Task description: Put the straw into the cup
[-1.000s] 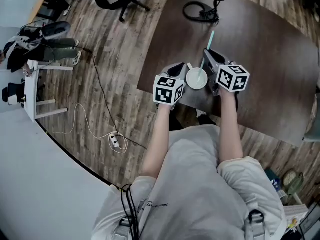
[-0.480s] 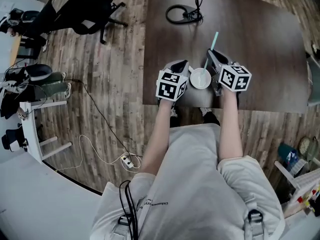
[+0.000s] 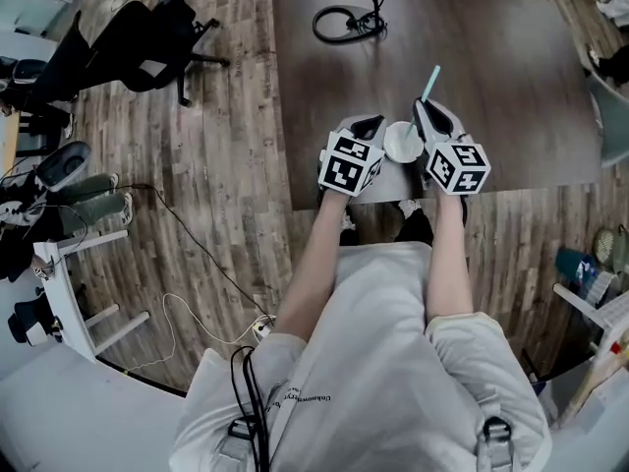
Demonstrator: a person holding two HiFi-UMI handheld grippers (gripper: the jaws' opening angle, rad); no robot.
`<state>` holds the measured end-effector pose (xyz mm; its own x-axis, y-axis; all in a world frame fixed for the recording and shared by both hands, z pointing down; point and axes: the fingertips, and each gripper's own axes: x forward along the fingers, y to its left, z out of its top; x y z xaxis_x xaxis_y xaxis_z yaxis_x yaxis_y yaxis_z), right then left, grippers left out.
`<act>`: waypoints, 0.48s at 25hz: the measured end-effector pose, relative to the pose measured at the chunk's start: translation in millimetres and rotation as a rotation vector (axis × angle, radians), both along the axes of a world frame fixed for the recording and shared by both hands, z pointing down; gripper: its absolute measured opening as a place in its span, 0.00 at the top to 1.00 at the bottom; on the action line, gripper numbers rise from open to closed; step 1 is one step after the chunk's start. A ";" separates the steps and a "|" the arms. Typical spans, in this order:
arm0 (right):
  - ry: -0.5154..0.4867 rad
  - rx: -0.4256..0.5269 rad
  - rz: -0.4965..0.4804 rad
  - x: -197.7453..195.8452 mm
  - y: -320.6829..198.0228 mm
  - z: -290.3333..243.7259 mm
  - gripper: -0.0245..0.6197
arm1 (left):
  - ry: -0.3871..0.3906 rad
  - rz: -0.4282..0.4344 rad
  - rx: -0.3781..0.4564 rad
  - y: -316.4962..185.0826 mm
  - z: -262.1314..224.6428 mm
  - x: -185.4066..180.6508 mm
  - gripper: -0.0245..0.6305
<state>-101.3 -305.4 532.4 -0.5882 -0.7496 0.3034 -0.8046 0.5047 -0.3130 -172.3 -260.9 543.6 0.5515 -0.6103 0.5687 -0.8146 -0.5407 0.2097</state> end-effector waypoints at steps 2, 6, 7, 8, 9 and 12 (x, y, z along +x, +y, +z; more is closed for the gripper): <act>-0.001 0.018 0.037 0.9 5.8 -0.7 0.89 | 0.004 0.030 0.007 3.5 -0.6 2.0 0.96; -0.012 0.033 0.095 7.0 20.3 3.1 0.89 | 0.019 0.064 0.018 13.3 -2.7 2.6 0.96; -0.017 0.036 0.101 7.6 22.4 4.4 0.89 | 0.017 0.079 0.026 15.1 -4.0 3.3 0.96; -0.024 0.042 0.105 7.2 22.8 5.1 0.89 | 0.009 0.098 0.036 15.5 -4.9 4.0 0.96; -0.029 0.052 0.108 6.2 22.0 5.1 0.89 | -0.002 0.116 0.046 15.0 -5.4 4.8 0.96; -0.031 0.079 0.113 0.6 25.7 6.2 0.89 | -0.014 0.142 0.060 17.8 -6.2 5.1 0.96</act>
